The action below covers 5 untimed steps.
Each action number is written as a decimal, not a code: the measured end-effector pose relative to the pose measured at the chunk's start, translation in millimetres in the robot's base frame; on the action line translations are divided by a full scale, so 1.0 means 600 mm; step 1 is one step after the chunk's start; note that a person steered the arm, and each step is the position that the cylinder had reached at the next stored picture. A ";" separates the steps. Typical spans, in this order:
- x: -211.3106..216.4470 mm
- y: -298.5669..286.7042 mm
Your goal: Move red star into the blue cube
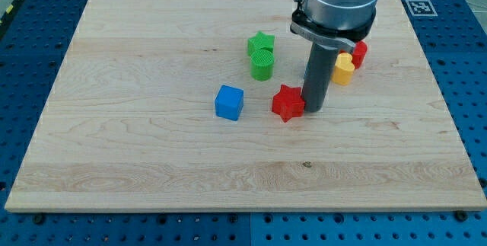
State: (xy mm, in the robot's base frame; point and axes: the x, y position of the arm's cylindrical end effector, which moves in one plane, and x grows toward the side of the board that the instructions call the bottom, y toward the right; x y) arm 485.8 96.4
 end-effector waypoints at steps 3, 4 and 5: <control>0.003 -0.037; -0.013 -0.048; -0.015 -0.023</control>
State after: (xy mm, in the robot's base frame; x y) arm 476.6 82.6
